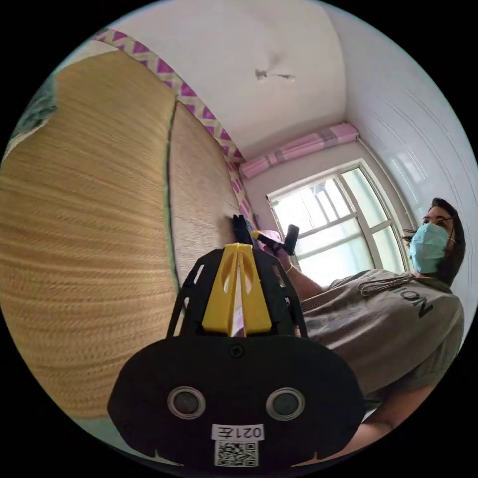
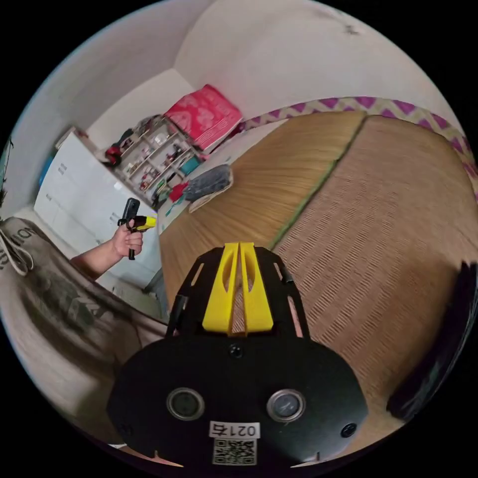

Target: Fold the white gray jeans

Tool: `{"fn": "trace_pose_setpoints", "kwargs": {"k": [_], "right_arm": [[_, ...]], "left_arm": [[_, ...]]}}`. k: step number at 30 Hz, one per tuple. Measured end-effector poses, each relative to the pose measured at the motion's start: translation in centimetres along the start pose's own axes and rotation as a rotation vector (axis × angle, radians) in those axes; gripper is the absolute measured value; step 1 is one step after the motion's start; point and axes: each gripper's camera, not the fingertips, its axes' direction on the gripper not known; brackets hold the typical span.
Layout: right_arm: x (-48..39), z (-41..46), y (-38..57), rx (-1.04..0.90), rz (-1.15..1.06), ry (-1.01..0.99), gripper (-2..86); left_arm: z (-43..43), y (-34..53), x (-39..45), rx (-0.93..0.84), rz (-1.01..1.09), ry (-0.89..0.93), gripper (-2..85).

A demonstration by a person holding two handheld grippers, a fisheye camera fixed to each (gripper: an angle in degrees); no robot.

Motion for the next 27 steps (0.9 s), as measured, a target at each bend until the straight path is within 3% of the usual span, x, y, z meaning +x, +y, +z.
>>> {"fn": "trace_pose_setpoints", "kwargs": {"k": [3, 7, 16, 22, 27], "right_arm": [[-7.4, 9.0, -5.6, -0.081, -0.099, 0.012, -0.6], [-17.6, 22.5, -13.1, -0.21, -0.272, 0.071, -0.1], [-37.9, 49.3, -23.3, -0.221, -0.86, 0.179, 9.9], [-42.7, 63.2, -28.0, -0.228, -0.958, 0.34, 13.5], [-43.2, 68.8, -28.5, -0.294, -1.038, 0.393, 15.3]], "left_arm": [[-4.9, 2.3, -3.1, -0.034, -0.031, -0.132, -0.9], [-10.4, 4.4, -7.1, -0.031, -0.078, -0.171, -0.9], [-20.6, 11.4, -11.9, -0.028, -0.208, -0.246, -0.9], [-25.4, 18.6, -14.2, 0.109, -0.398, -0.202, -0.9], [-27.5, 22.8, -15.5, 0.197, -0.5, -0.188, -0.9]]}}
